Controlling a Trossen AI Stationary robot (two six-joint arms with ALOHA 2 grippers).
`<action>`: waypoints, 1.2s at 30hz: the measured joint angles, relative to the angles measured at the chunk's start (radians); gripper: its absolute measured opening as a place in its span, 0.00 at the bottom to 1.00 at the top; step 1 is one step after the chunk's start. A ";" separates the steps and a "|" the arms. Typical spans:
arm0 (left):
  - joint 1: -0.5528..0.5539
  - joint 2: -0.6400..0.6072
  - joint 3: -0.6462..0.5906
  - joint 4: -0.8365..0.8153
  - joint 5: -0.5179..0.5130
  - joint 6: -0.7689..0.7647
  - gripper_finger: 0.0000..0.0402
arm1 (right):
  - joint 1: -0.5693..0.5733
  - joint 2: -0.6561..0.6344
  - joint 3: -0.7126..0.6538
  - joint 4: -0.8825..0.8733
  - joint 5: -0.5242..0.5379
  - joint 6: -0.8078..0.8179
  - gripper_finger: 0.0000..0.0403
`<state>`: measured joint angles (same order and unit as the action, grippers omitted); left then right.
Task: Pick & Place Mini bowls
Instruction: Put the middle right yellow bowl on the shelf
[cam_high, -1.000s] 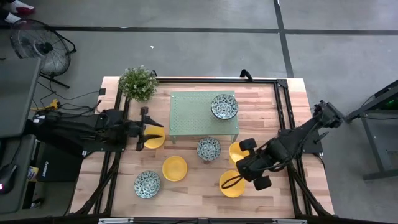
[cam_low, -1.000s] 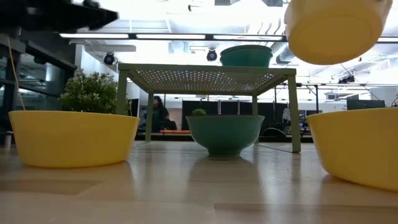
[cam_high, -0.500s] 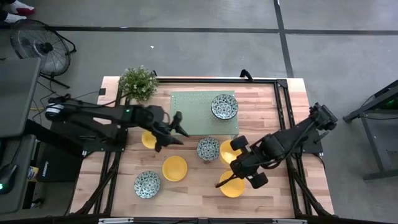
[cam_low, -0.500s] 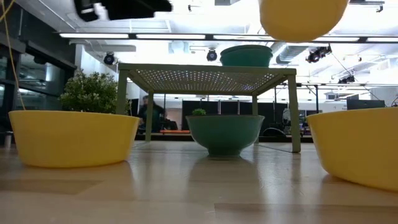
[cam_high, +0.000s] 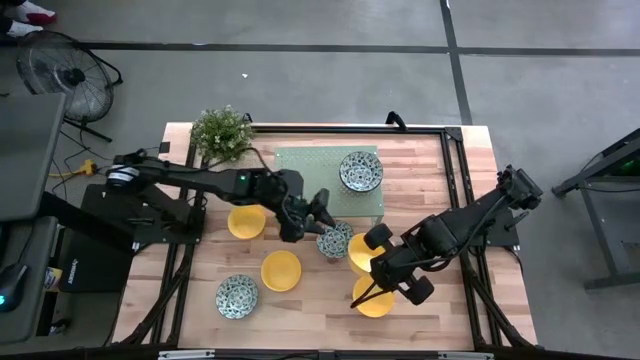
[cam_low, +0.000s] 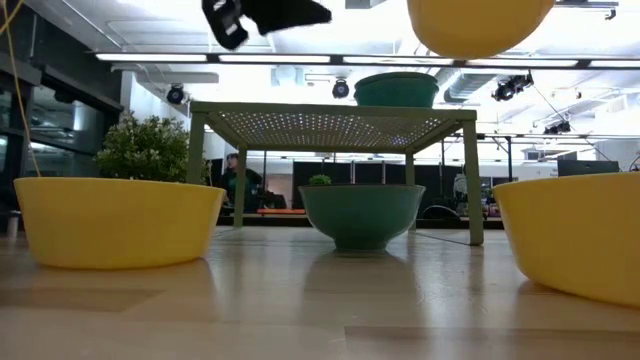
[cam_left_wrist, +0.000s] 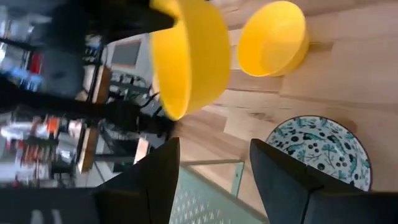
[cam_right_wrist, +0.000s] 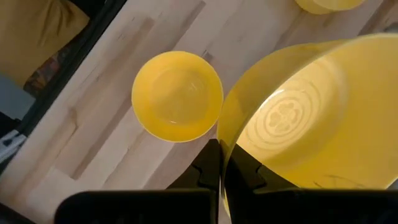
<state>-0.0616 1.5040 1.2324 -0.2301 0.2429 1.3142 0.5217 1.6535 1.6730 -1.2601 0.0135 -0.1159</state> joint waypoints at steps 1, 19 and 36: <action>-0.004 0.018 0.008 0.002 0.008 0.019 0.47 | 0.000 0.000 0.000 0.002 0.004 -0.010 0.00; -0.045 0.090 0.057 0.092 -0.012 0.096 0.47 | -0.057 0.014 0.000 0.048 -0.015 -0.100 0.00; -0.045 0.090 0.056 0.040 -0.013 0.091 0.47 | -0.110 0.014 0.000 0.097 -0.013 -0.200 0.00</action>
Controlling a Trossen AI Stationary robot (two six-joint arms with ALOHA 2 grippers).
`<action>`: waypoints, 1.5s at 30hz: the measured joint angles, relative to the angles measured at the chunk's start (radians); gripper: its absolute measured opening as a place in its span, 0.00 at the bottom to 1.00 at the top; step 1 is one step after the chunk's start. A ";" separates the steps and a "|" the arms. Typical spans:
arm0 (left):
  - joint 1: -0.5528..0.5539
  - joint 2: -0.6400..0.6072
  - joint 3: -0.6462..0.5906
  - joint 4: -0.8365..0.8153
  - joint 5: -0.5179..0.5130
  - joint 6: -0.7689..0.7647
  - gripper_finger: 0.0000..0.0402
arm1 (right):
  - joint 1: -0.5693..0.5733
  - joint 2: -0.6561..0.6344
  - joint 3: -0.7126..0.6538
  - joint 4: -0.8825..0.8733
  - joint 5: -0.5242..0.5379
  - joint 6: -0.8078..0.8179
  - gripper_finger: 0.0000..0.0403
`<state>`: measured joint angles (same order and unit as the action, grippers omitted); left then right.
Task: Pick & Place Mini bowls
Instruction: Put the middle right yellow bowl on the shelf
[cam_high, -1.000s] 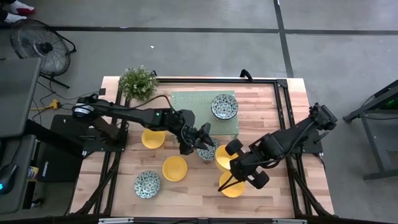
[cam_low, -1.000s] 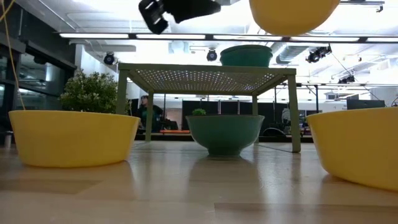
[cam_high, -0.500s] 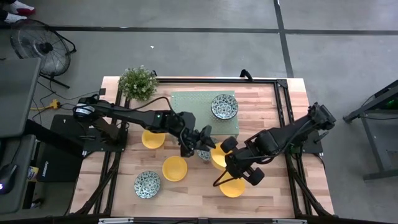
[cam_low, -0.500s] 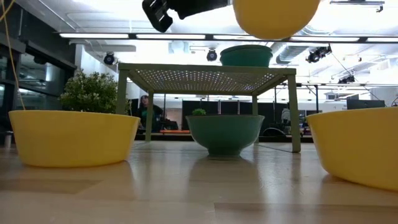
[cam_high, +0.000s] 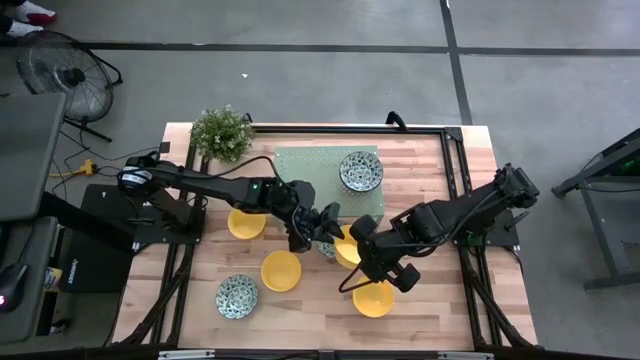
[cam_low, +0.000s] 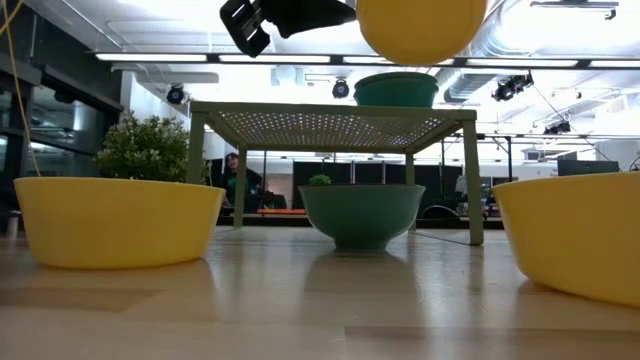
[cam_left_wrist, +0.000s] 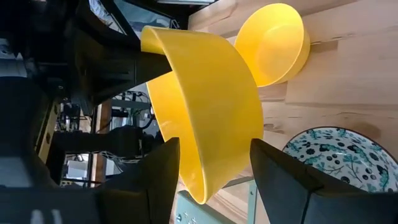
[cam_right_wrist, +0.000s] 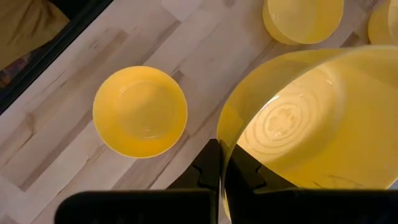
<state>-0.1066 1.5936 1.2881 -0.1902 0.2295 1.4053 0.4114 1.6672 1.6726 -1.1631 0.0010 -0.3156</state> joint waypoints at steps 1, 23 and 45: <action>0.000 0.000 0.000 0.000 0.000 -0.004 0.47 | -0.001 0.000 0.000 0.000 0.000 -0.001 0.00; -0.001 0.001 -0.004 -0.075 -0.005 0.032 0.01 | -0.006 0.000 0.000 0.029 0.013 -0.007 0.02; 0.000 -0.004 0.003 -0.094 -0.088 0.007 0.00 | 0.013 -0.005 0.101 0.005 0.247 0.047 0.50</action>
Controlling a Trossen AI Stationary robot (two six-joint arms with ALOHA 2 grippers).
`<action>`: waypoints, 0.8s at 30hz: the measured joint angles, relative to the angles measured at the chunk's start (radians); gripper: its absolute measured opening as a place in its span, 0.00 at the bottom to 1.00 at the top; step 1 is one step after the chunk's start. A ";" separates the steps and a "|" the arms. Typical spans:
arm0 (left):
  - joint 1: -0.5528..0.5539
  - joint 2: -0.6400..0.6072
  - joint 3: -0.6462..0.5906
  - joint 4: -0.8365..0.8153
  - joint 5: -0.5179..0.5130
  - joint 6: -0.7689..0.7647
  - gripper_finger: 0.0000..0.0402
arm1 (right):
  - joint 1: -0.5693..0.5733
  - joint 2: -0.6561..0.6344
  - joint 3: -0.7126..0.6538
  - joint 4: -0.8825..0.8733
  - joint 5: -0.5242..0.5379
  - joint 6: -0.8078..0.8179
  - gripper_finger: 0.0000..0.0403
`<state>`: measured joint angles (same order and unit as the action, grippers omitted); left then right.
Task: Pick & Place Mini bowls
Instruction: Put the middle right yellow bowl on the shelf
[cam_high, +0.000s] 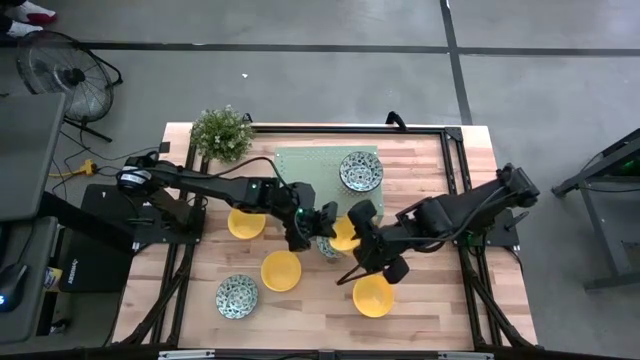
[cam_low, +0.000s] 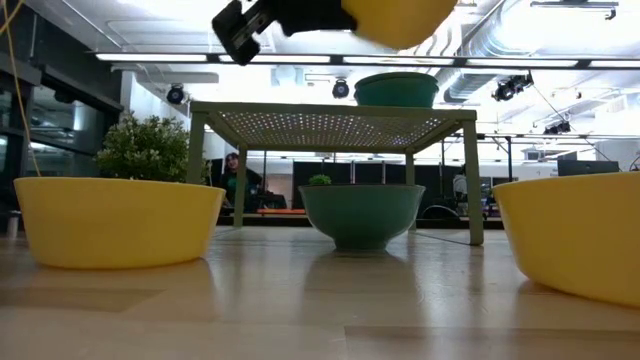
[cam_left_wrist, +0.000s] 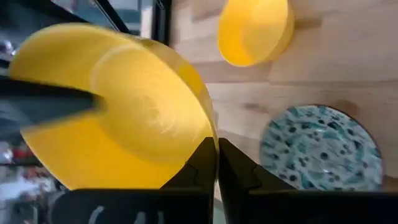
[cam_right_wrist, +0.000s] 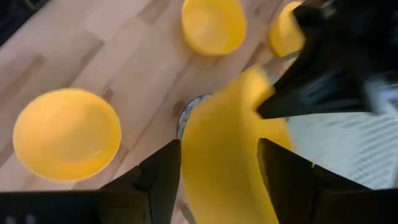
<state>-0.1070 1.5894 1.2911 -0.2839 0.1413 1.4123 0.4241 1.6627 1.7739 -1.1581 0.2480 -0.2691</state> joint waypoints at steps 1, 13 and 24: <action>0.000 0.001 -0.001 -0.020 -0.020 -0.011 0.00 | 0.005 -0.001 0.017 -0.011 0.015 0.003 0.50; -0.002 0.000 0.000 -0.197 -0.312 -0.098 0.00 | 0.062 -0.003 0.192 -0.262 0.248 0.228 0.49; -0.052 -0.016 0.105 -0.430 -0.423 -0.188 0.00 | 0.070 -0.008 0.193 -0.413 0.209 0.475 0.48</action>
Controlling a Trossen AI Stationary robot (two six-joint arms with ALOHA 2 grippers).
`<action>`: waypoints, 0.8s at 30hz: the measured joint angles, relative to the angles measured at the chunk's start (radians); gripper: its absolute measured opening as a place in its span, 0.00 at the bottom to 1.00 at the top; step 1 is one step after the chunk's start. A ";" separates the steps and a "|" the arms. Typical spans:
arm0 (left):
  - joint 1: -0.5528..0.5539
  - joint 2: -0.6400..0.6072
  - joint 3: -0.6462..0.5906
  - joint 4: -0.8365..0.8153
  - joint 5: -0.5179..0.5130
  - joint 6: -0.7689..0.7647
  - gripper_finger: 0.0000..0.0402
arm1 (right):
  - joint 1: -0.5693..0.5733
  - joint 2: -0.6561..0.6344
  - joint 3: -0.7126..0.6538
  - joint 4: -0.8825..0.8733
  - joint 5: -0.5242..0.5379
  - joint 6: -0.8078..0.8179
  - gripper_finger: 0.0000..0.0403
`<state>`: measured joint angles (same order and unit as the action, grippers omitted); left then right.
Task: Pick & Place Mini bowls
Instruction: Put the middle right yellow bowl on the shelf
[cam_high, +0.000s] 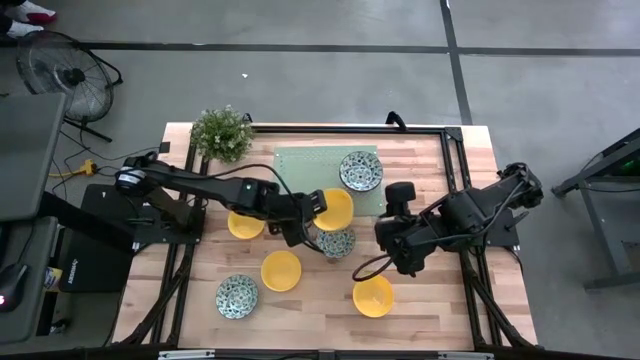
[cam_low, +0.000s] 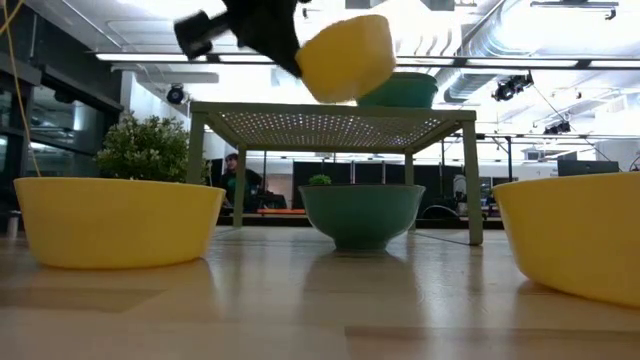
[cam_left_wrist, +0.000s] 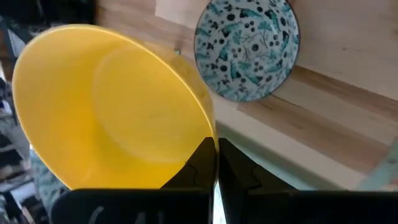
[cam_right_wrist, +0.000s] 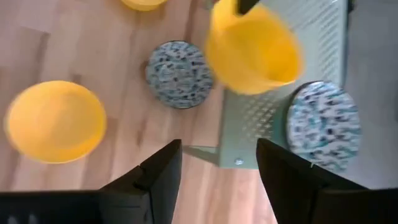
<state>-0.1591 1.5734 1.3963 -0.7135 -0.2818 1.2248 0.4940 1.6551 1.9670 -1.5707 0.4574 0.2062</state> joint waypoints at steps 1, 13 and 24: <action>-0.002 0.000 0.025 -0.035 -0.009 -0.013 0.00 | 0.002 0.000 -0.001 -0.001 -0.015 0.010 0.48; 0.028 -0.001 0.172 -0.431 -0.120 -0.104 0.00 | 0.049 -0.031 -0.001 0.000 -0.024 0.149 0.48; 0.198 -0.001 0.196 -0.509 0.029 -0.088 0.00 | 0.097 -0.100 -0.002 -0.001 0.138 0.264 0.48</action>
<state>0.0390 1.5723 1.5925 -1.2220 -0.2532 1.1371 0.5915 1.5547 1.9652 -1.5715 0.5950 0.4706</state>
